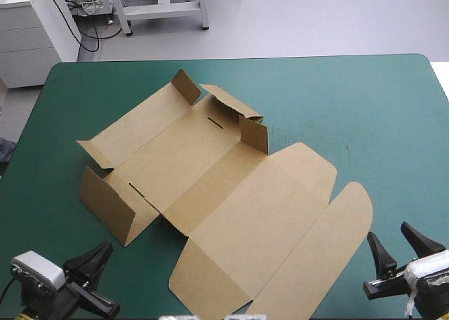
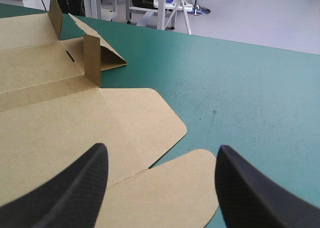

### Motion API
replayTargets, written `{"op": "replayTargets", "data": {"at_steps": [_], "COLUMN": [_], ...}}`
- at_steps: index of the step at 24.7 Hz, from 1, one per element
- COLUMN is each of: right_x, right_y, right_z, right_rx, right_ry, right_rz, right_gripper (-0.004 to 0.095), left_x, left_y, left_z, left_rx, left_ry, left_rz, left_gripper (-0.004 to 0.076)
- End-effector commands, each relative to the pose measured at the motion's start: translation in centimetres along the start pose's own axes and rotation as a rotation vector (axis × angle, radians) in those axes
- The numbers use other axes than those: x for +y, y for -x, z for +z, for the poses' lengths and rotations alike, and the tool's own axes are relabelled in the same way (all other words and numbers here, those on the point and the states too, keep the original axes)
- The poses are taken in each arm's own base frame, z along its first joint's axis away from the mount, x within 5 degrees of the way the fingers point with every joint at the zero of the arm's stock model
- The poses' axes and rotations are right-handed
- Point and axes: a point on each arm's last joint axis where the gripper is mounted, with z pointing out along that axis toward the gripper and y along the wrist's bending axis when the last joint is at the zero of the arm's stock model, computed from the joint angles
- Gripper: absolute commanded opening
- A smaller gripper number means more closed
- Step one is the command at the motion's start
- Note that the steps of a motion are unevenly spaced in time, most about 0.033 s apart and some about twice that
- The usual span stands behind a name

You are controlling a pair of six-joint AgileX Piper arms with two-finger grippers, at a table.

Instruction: Fold the box

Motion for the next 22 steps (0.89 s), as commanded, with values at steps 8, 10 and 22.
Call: {"op": "replayTargets", "data": {"at_steps": [8,10,22], "right_x": [-1.0,-1.1,-1.2], "right_y": [9.8,11.2,17.2], "right_z": [5.6,7.5,20.7], "right_rx": [0.095,0.138,0.293], "right_ry": [0.017,0.035,0.139], "right_rz": [-0.139,-0.169,-0.291], "right_gripper": [0.0588,0.0585,0.0555], "left_x": [0.1,0.1,0.1], "left_y": [1.3,1.3,1.3], "left_z": [-0.1,-0.1,-0.1], "left_rx": [-0.081,-0.081,-0.081], "left_ry": [0.007,0.007,0.007], "left_rz": [-0.015,-0.015,-0.015], "left_gripper": [-0.0008,-0.0008,-0.0008]}}
